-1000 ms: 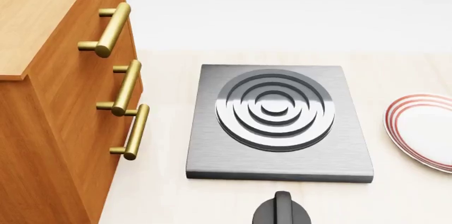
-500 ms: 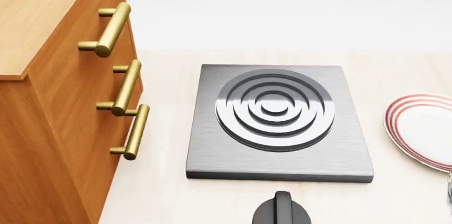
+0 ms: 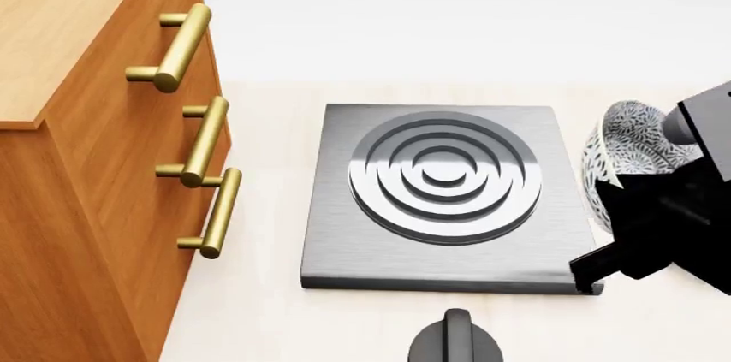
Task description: Put the bowl on the stove.
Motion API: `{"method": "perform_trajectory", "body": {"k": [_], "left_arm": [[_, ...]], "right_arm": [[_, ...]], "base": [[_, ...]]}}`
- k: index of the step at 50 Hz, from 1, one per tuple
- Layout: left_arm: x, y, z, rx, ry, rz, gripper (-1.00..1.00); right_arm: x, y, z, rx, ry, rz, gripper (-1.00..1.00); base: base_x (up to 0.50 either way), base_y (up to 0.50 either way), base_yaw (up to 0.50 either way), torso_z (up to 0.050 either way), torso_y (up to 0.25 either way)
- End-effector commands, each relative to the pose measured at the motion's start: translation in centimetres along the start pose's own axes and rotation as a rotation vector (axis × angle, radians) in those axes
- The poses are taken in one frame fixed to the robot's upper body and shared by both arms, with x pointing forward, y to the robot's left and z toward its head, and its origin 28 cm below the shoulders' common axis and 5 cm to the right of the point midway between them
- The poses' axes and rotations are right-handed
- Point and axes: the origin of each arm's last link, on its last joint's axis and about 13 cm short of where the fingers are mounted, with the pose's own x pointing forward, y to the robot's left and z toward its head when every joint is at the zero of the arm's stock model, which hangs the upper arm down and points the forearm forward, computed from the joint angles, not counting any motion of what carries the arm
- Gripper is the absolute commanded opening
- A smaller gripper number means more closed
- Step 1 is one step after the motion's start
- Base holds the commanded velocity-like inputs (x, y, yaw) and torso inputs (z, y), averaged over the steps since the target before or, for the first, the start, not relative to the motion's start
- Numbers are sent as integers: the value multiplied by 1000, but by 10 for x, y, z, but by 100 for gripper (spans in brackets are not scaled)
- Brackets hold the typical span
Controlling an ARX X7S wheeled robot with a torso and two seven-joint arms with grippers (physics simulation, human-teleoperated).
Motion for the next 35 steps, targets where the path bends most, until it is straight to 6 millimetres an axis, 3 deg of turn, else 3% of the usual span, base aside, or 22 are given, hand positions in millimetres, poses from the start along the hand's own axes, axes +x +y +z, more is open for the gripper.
{"method": "perform_trajectory", "body": {"k": [1, 11, 16, 35], "left_arm": [[-2, -1, 0, -7, 5, -6, 100], [0, -1, 0, -5, 3, -5, 100], [0, 0, 0, -4, 6, -5, 100], [0, -1, 0, -6, 7, -5, 100]], "right_arm": [[25, 7, 29, -40, -58, 42, -100], [41, 17, 41, -64, -99, 101, -100], [29, 26, 46, -154, -138, 156, -100], [27, 26, 45, -165, -143, 169, -100]], "base": [[0, 0, 0, 0, 0], [0, 0, 0, 0, 0], [0, 0, 0, 0, 0], [0, 0, 0, 0, 1]]}}
